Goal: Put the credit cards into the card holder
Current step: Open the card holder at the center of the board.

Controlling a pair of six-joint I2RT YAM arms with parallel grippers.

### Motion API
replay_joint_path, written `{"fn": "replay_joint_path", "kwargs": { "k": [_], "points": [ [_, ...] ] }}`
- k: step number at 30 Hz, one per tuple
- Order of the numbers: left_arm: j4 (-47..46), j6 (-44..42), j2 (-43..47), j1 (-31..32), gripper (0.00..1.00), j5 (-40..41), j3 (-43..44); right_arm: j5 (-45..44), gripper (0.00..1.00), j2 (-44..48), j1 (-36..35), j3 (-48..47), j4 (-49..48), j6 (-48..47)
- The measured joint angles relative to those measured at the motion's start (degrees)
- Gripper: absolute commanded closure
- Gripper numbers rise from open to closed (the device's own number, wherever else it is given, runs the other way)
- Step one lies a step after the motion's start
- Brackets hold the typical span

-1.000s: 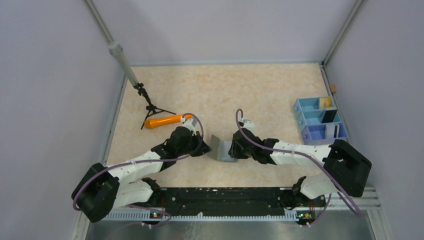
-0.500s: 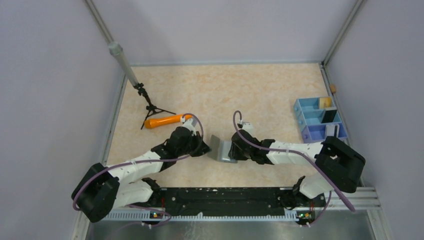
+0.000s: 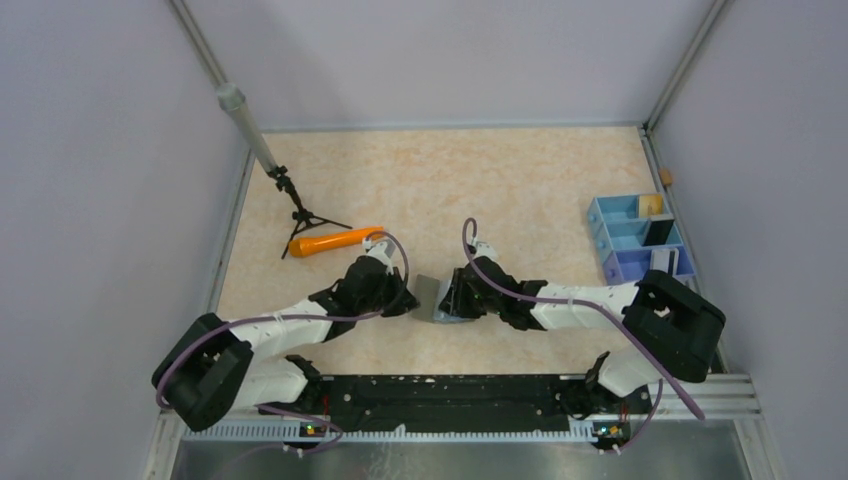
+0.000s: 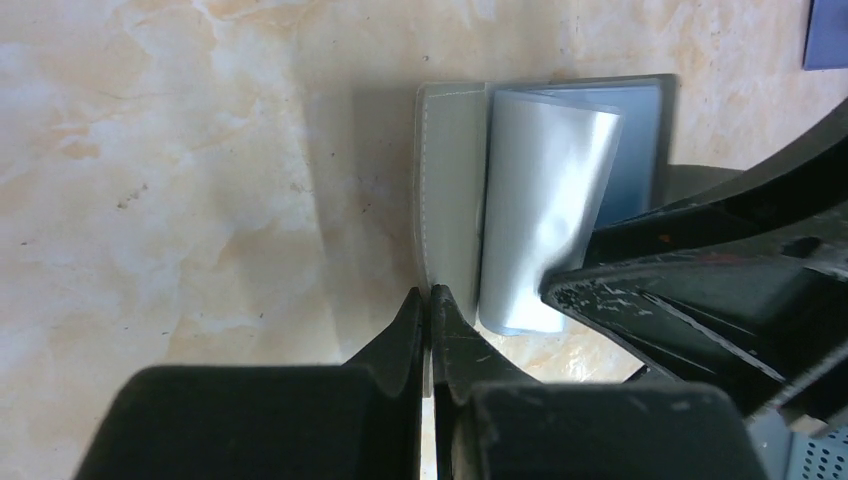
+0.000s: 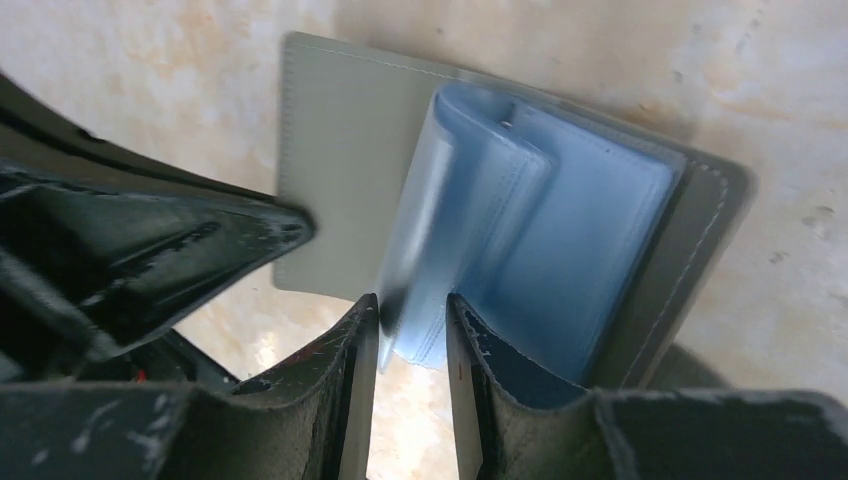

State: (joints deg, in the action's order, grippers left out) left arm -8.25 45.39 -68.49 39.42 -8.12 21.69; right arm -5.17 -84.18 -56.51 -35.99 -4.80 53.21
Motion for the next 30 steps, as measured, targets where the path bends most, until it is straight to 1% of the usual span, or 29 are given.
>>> {"fn": "replay_joint_path", "kwargs": {
  "k": [9,15,18,22,23,26,30],
  "points": [
    [-0.9,-0.1,-2.3,0.0,1.00,0.0,-0.1,3.1,0.69,-0.5,0.0,0.0,-8.1,-1.1],
    [-1.2,-0.1,-2.3,0.1,1.00,0.1,-0.1,3.1,0.69,-2.2,0.0,0.0,-8.9,-2.2],
    [-1.2,-0.1,-2.3,0.1,0.90,0.1,-0.2,3.1,0.64,-2.3,0.0,0.0,-8.9,-2.5],
    [-1.0,-0.4,-2.2,0.1,0.66,0.2,-0.7,3.2,0.59,-2.3,0.0,0.0,-9.3,-3.2],
    [-0.8,-0.7,-2.0,0.1,0.62,0.3,-0.8,3.4,0.58,-2.3,0.0,0.0,-9.7,-3.3],
    [0.1,-0.8,-1.0,0.1,0.54,1.0,-0.9,4.0,0.55,-2.3,0.0,0.0,-10.9,-3.7],
    [2.1,-1.4,1.4,0.1,0.48,2.8,-0.9,4.1,0.51,-2.3,0.0,-0.1,-11.1,-4.4]
  ]
}}
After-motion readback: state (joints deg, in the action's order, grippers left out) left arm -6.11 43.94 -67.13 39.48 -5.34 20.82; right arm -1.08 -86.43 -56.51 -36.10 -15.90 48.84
